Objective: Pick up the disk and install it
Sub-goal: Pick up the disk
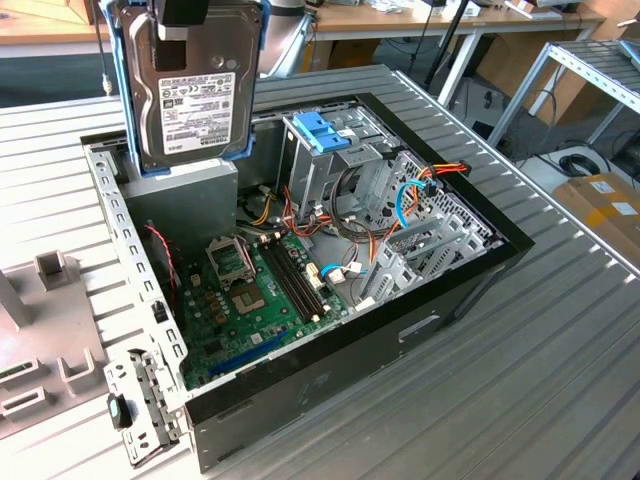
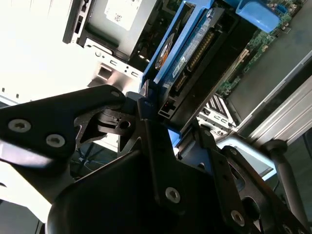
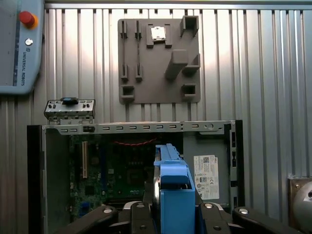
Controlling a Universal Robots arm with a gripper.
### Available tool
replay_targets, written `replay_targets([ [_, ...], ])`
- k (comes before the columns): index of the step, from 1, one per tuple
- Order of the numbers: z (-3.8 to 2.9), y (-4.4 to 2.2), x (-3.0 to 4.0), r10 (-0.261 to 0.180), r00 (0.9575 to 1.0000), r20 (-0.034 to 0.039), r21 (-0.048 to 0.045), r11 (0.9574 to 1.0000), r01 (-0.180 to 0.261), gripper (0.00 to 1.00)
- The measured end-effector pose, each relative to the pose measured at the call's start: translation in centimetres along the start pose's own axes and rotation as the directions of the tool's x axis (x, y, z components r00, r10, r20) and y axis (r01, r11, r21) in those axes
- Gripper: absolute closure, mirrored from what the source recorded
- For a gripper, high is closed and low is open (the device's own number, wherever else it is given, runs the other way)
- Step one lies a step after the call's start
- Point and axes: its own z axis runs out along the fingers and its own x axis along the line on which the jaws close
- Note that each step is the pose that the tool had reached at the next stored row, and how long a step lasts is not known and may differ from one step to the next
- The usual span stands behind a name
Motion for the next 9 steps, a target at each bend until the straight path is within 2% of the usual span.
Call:
replay_targets([
  [8, -0.02, -0.02, 0.56, 0.0, 1.0, 0.0001, 0.0, 1.0, 0.0, 0.63],
  [9, -0.02, -0.02, 0.78, 0.0, 1.0, 0.0, 0.0, 1.0, 0.0, 0.63],
])
